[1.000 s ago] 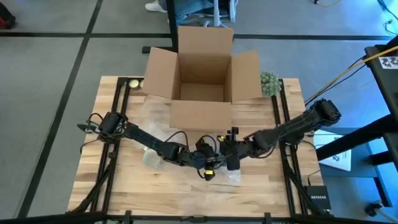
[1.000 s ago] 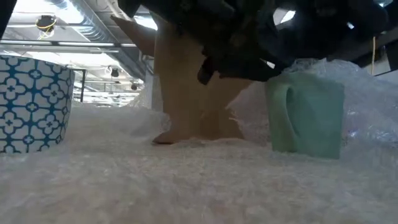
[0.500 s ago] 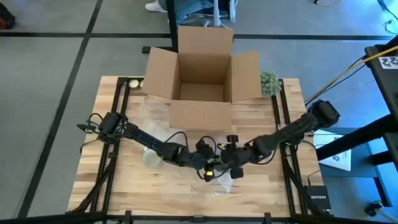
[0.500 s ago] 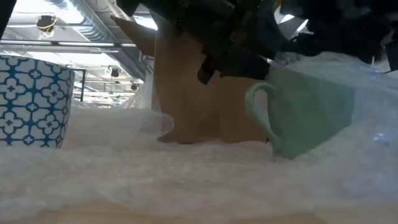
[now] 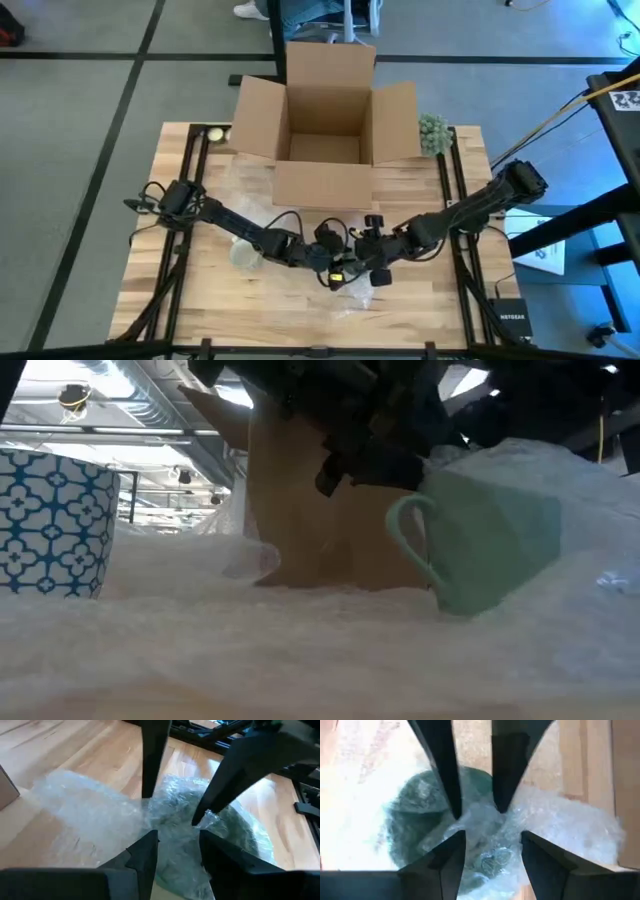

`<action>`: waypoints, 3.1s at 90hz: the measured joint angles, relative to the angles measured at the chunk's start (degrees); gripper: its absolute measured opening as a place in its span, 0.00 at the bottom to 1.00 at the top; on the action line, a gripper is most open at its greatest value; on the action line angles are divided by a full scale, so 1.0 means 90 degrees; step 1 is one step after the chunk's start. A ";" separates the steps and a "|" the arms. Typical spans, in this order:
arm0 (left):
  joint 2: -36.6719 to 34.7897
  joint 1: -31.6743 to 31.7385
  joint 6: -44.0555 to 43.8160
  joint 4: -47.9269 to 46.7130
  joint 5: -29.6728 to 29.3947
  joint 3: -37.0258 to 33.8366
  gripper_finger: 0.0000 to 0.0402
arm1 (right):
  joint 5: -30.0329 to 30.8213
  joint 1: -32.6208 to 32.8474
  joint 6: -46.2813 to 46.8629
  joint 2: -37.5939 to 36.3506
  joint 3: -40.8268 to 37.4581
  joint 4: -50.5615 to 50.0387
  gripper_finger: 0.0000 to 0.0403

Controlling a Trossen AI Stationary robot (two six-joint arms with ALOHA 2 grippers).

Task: Wrap mug
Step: Wrap the green mug with the bubble wrap

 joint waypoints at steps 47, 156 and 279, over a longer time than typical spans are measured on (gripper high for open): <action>0.0000 0.0000 0.0003 0.0021 0.0034 0.0000 0.33 | -0.0145 0.0219 0.0049 0.0118 0.0122 0.0319 0.43; -0.0010 -0.0078 0.0147 -0.0247 -0.0088 0.0003 0.33 | -0.0423 0.0204 0.0187 0.1093 0.0129 0.0923 0.43; 0.0080 -0.0029 -0.0119 -0.0332 0.0027 0.0004 0.33 | 0.0258 0.0814 0.0747 -0.0594 -0.0739 0.0197 0.43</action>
